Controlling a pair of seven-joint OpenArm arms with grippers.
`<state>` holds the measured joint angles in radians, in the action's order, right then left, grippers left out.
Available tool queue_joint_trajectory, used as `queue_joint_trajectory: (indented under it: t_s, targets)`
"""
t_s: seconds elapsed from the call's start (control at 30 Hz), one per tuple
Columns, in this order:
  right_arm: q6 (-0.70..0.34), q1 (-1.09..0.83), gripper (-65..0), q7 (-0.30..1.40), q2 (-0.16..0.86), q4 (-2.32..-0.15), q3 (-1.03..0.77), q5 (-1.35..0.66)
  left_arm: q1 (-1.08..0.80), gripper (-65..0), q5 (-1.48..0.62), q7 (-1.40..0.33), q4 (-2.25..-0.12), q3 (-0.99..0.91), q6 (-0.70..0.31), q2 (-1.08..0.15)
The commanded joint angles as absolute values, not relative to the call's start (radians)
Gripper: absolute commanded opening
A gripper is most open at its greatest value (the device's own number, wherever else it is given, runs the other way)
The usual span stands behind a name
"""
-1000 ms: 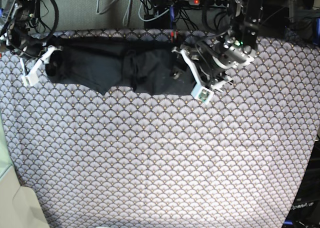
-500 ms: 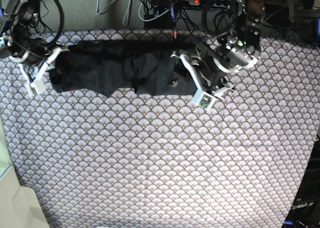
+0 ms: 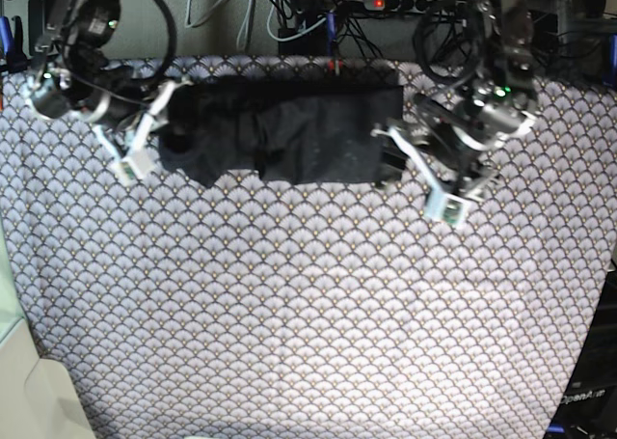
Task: Fold the T-shirt properly
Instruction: 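Fold the strip end inward with the right gripper toward the middle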
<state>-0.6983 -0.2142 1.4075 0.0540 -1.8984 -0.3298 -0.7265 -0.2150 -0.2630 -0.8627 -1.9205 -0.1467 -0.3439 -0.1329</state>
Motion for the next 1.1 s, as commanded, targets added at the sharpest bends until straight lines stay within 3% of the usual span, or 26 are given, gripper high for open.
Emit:
queue_joint_trajectory:
  t_s: [0.0,0.47,0.87,1.07]
  targets:
    - [-0.698,-0.196,-65.0,1.391,0.045,-1.917,-0.309,-0.754,-0.211,-20.2,-0.272,-0.842,-1.943,-0.174,-0.348,-0.136]
    - [-0.698,-0.102,-65.0,1.396,-0.001,-1.919,-0.133,-0.771,-0.243,-20.2,-0.262,-0.835,-1.853,-0.354,-0.349,-0.148]
    - [-0.698,-0.056,-65.0,1.396,-0.001,-1.931,-0.113,-1.035,-0.243,-20.2,-0.268,-0.834,-1.804,-0.344,-0.349,-0.153]
    - [-0.698,-0.079,-65.0,1.396,-0.001,-1.952,0.025,-1.044,-0.240,-20.2,-0.269,-0.834,-1.805,-0.318,-0.349,-0.151]
